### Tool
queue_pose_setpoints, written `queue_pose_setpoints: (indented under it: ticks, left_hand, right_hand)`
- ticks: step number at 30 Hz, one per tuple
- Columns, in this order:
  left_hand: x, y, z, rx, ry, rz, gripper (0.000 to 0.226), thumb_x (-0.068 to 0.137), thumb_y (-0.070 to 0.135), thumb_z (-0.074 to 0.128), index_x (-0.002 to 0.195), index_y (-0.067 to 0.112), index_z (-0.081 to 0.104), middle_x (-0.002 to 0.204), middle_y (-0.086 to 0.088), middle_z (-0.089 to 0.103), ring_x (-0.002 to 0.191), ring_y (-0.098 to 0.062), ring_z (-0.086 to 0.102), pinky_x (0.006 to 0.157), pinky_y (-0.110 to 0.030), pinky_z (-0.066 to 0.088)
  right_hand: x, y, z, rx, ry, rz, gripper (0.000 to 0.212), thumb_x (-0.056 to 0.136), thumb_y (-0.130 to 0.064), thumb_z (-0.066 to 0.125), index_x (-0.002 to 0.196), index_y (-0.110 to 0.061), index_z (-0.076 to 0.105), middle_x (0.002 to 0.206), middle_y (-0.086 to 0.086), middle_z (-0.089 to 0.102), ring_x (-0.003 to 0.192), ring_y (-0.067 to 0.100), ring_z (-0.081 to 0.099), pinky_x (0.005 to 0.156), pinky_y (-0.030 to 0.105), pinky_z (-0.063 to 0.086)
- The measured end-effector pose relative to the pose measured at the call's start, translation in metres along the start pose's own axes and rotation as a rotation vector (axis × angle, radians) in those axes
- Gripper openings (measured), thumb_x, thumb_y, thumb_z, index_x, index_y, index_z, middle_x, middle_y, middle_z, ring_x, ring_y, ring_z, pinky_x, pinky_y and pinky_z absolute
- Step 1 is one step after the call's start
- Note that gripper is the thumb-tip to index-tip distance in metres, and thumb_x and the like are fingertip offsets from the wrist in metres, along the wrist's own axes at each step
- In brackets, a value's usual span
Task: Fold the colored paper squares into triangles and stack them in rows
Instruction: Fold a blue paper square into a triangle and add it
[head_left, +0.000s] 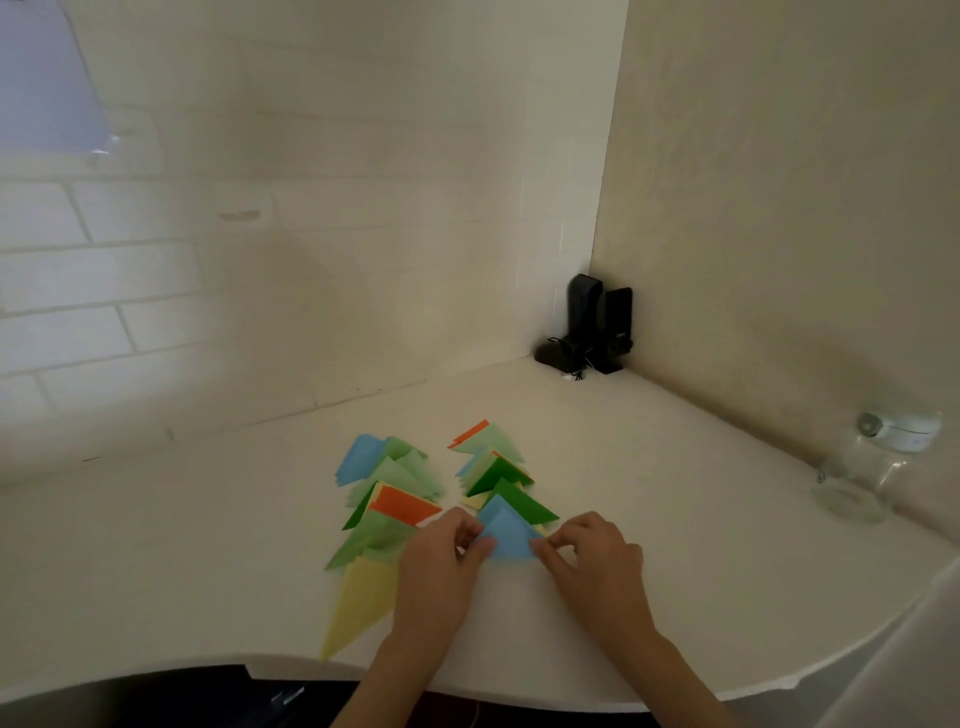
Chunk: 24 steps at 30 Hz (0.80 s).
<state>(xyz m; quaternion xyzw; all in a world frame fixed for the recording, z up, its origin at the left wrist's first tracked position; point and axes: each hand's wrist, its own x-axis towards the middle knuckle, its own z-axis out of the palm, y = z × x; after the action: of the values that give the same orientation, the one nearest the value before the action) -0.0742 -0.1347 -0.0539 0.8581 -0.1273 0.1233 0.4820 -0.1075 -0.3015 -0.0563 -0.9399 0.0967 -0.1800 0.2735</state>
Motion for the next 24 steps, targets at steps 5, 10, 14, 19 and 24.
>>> queue_pose_setpoints:
  ticks: [5, 10, 14, 19, 24]
  left_hand:
    - [0.01, -0.013, 0.007, 0.149, 0.002, 0.014, 0.018, 0.078, 0.024, 0.07, 0.073, 0.027, 0.053, 0.068, 0.01, 0.054, 0.068, -0.004, 0.049, 0.059, -0.019, 0.038]
    - [0.014, -0.023, 0.013, 0.138, 0.047, 0.01, 0.026, 0.07, 0.021, 0.077, 0.073, 0.023, 0.051, 0.075, 0.011, 0.049, 0.07, -0.007, 0.049, 0.062, -0.024, 0.043]
    - [0.018, -0.024, 0.013, 0.153, 0.004, 0.02, 0.025, 0.071, 0.02, 0.076, 0.067, 0.025, 0.052, 0.067, 0.009, 0.051, 0.067, -0.008, 0.048, 0.058, -0.02, 0.036]
    - [0.02, -0.007, -0.005, 0.265, -0.113, 0.236, 0.009, 0.086, 0.02, 0.06, 0.079, 0.022, 0.066, 0.076, 0.01, 0.051, 0.076, -0.01, 0.048, 0.067, -0.024, 0.037]
    - [0.013, 0.066, -0.089, 0.26, -0.397, 0.533, 0.023, 0.089, 0.029, 0.059, 0.11, 0.038, 0.06, 0.11, 0.022, 0.057, 0.105, 0.002, 0.05, 0.09, -0.023, 0.042]
  right_hand:
    - [0.014, 0.003, 0.02, -0.015, 0.014, -0.095, 0.016, 0.083, -0.037, 0.064, 0.075, -0.023, 0.062, 0.084, -0.011, 0.048, 0.083, 0.012, 0.051, 0.074, 0.028, 0.044]
    - [0.018, 0.014, 0.023, 0.082, 0.012, -0.094, 0.021, 0.076, -0.032, 0.072, 0.068, -0.027, 0.053, 0.079, -0.01, 0.048, 0.071, 0.006, 0.051, 0.065, 0.013, 0.037]
    - [0.023, 0.014, 0.019, 0.147, -0.026, -0.029, 0.021, 0.071, -0.031, 0.075, 0.069, -0.026, 0.055, 0.079, -0.006, 0.053, 0.072, 0.007, 0.052, 0.063, 0.01, 0.036]
    - [0.019, -0.001, -0.017, 0.147, -0.056, -0.131, 0.007, 0.086, -0.028, 0.064, 0.084, -0.034, 0.06, 0.088, -0.009, 0.061, 0.073, 0.003, 0.057, 0.071, 0.017, 0.045]
    - [-0.015, -0.049, -0.132, -0.014, -0.262, -0.459, 0.028, 0.083, -0.036, 0.066, 0.109, -0.045, 0.059, 0.105, -0.032, 0.059, 0.098, -0.012, 0.053, 0.084, 0.009, 0.04]
